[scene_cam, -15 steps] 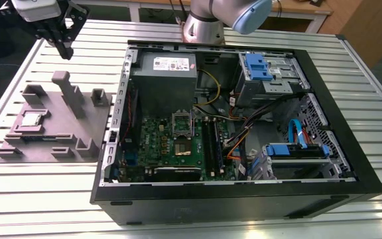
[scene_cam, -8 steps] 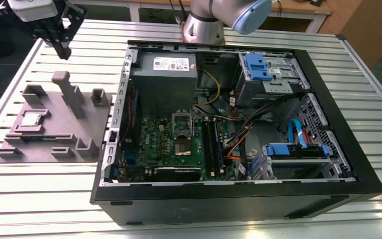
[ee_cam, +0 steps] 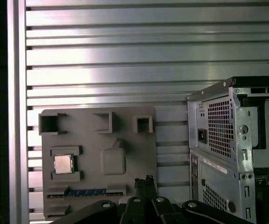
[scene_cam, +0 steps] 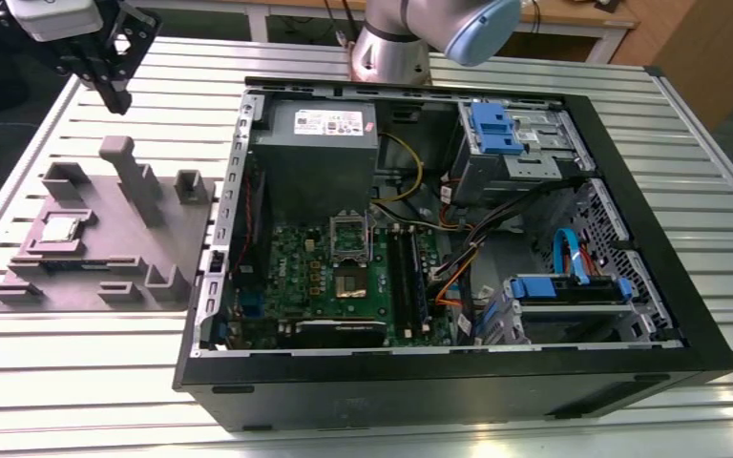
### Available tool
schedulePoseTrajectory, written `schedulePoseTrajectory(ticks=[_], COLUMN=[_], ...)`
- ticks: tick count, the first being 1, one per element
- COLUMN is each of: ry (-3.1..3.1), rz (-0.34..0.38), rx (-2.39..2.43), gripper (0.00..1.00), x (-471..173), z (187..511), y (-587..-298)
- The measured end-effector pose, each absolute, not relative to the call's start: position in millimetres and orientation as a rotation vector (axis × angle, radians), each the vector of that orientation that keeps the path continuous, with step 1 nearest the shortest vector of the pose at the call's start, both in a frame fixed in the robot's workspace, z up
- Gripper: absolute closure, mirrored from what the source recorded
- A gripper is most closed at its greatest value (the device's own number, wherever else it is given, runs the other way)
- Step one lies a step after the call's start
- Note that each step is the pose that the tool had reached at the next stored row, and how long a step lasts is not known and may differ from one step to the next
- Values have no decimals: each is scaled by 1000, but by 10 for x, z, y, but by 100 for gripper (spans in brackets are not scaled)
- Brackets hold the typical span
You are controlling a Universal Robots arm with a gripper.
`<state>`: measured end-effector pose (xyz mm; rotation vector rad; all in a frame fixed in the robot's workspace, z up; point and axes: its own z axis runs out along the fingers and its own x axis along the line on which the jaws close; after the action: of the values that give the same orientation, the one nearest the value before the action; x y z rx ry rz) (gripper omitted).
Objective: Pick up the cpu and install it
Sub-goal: 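Reach for the cpu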
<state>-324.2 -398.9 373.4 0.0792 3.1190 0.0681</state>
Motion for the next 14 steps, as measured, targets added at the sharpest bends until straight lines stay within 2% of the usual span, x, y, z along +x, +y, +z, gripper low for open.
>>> schedulePoseTrajectory(ticks=[14], ry=[3119], rz=[68], rx=[79], gripper=[90], x=[-3298], z=[3732], y=[-3990])
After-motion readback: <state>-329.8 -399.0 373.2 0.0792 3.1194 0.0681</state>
